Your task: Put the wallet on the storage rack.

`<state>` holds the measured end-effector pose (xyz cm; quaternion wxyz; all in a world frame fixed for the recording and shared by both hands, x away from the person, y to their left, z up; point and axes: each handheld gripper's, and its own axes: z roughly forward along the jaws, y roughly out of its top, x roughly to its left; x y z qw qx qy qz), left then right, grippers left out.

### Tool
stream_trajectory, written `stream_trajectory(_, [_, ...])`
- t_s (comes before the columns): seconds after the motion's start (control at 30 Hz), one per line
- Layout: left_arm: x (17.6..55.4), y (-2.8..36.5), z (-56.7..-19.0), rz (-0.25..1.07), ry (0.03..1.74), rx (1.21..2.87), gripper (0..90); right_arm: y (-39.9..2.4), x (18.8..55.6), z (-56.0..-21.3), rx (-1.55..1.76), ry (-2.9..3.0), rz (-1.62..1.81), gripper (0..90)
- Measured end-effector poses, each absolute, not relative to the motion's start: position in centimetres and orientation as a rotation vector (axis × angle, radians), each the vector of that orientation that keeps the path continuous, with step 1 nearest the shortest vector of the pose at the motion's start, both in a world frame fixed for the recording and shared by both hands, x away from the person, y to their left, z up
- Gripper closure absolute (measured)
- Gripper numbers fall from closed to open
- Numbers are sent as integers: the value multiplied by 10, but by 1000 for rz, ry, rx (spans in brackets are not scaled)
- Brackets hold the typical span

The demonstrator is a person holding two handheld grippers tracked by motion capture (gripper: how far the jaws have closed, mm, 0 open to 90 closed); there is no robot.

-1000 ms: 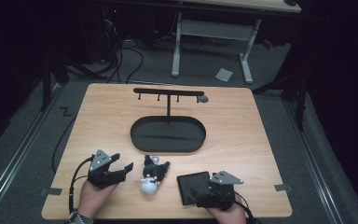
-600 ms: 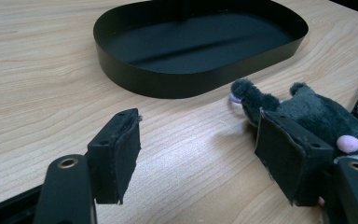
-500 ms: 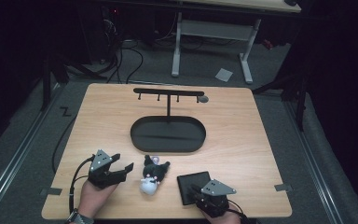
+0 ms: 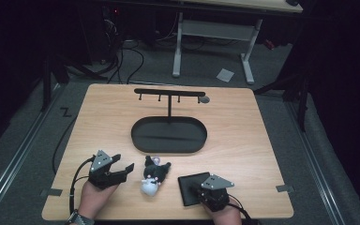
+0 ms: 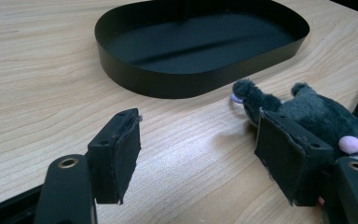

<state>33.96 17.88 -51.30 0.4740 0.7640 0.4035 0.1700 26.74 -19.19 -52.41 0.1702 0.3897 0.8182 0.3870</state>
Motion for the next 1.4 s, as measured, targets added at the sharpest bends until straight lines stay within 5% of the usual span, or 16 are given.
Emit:
stream_trajectory(0.9, [341,176,-516,416,987,1888,311,-225,312,-521,1300,2102,995,893])
stream_trajectory(1.3, [341,177,-514,413,987,1876,313,-202,272,-510,1216,2123,1090,677])
stream_trajectory(1.4, [341,176,-514,409,985,1875,313,-195,267,-512,1198,2158,1079,501])
